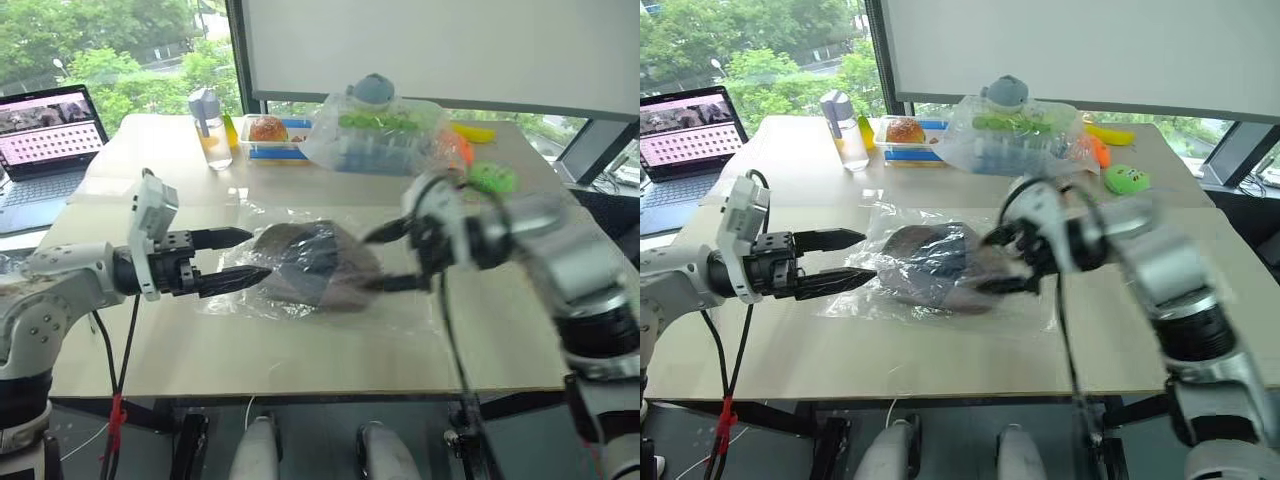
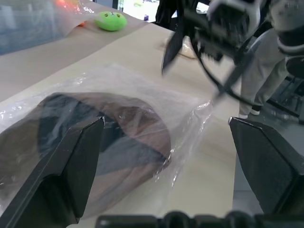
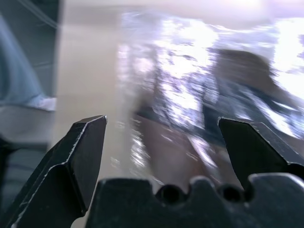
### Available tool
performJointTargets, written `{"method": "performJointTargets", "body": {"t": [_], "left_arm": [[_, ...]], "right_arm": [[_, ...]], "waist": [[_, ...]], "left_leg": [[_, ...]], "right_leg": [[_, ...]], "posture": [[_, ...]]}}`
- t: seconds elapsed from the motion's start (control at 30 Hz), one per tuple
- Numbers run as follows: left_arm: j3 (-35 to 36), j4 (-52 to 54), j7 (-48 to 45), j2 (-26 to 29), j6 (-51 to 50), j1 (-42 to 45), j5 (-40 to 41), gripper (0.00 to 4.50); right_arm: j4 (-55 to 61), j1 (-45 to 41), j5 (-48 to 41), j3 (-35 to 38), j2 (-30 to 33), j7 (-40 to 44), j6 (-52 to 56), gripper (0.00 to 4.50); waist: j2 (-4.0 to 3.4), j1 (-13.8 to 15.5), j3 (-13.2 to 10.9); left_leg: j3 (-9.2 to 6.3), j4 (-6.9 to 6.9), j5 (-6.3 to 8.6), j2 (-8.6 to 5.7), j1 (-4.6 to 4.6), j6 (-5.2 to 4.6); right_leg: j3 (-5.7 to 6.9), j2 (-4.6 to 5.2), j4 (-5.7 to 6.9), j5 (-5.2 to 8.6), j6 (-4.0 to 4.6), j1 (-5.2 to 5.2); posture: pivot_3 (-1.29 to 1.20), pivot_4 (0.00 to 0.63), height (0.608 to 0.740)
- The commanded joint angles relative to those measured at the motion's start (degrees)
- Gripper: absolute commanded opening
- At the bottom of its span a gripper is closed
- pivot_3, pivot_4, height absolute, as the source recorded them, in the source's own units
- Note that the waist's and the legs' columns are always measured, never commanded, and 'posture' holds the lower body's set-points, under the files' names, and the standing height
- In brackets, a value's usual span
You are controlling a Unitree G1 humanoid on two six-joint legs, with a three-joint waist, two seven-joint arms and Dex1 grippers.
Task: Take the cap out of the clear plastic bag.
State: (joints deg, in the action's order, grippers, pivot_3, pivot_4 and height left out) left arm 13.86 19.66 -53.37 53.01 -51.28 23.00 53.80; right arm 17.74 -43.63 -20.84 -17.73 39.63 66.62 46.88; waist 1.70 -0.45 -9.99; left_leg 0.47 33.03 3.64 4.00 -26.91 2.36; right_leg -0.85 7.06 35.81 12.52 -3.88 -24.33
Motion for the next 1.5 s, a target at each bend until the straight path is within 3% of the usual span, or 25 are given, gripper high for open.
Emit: {"method": "performJointTargets", "body": {"t": [0.03,0.23,0.4,0.63,0.73,1.1,1.23,1.37,1.5], "left_arm": [[-0.5,-1.4,-1.6,1.0,1.3,2.2,-1.6,4.50],[-3.4,-2.3,-1.2,0.4,2.6,4.4,-5.9,4.50],[-4.6,-0.3,0.2,-1.4,1.8,5.5,-6.2,4.50],[-4.5,0.4,0.6,-1.5,1.6,5.1,-6.6,4.50],[-4.5,0.5,0.6,-1.4,1.6,5.0,-6.6,4.50],[-6.1,-0.6,0.2,-2.4,2.8,6.1,-8.6,4.50],[-6.4,-1.9,0.6,-3.3,3.7,6.9,-10.2,4.50],[-6.9,-2.6,0.1,-3.9,4.6,7.2,-11.1,4.50],[-7.8,-3.9,-0.1,-5.1,5.7,8.1,-12.4,4.50]], "right_arm": [[2.8,0.7,2.2,-3.1,-0.8,-1.9,-1.7,4.46],[-2.1,1.6,8.2,-9.8,-3.3,-4.1,-6.3,4.46],[-13.7,1.0,16.7,-14.4,-6.2,-9.0,-10.1,4.46],[-21.6,0.5,22.7,-16.0,-8.5,-10.8,-14.8,4.46],[-22.8,0.3,23.3,-14.6,-9.5,-11.6,-16.7,3.75],[-25.2,-3.3,27.1,-14.3,-5.8,-3.7,-39.0,0.13],[-28.2,-4.6,27.0,-13.8,-4.3,1.0,-52.7,0.03],[-29.7,-4.3,19.6,-13.8,-0.5,14.7,-70.9,0.03],[-42.2,-8.2,19.5,-14.5,1.1,22.0,-89.4,0.03]], "waist": [[0.00,0.5,0.0],[0.04,1.1,0.0],[0.06,1.1,0.0],[0.10,0.9,0.1],[0.13,0.9,0.1],[0.13,1.0,0.1],[0.13,1.0,0.1],[0.13,1.0,0.1],[0.12,0.8,0.1]], "left_leg": [[0.04,0.03,0.00,0.00,-0.10,0.00],[0.07,0.02,-0.01,0.02,-0.41,0.00],[0.04,0.07,-0.01,0.07,-0.33,0.00],[0.02,0.12,-0.01,0.08,-0.31,-0.01],[0.03,0.12,-0.01,0.08,-0.14,0.00],[0.05,0.10,-0.01,0.09,-0.30,0.00],[0.04,0.05,-0.01,0.09,-0.35,0.00],[0.05,0.05,-0.01,0.09,-0.34,0.00],[0.04,0.05,-0.01,0.08,-0.29,0.00]], "right_leg": [[0.00,0.02,-0.03,-0.01,0.02,-0.08],[0.04,-0.02,0.11,-0.04,0.02,-0.13],[0.04,-0.09,0.17,-0.02,-0.03,-0.05],[0.04,-0.10,0.18,-0.03,-0.05,0.00],[0.04,-0.10,0.18,-0.03,-0.05,0.08],[0.04,-0.09,0.10,-0.02,-0.06,0.01],[0.05,-0.10,0.10,-0.01,-0.08,-0.04],[0.05,-0.10,0.06,-0.01,-0.10,-0.02],[0.06,-0.11,0.04,-0.01,-0.12,0.06]], "posture": [[0.00,0.150,0.740],[0.00,0.150,0.740],[0.00,0.150,0.740],[0.00,0.150,0.740],[0.00,0.150,0.740],[0.00,0.150,0.740],[0.00,0.150,0.740],[0.00,0.150,0.740],[0.00,0.150,0.740]]}}
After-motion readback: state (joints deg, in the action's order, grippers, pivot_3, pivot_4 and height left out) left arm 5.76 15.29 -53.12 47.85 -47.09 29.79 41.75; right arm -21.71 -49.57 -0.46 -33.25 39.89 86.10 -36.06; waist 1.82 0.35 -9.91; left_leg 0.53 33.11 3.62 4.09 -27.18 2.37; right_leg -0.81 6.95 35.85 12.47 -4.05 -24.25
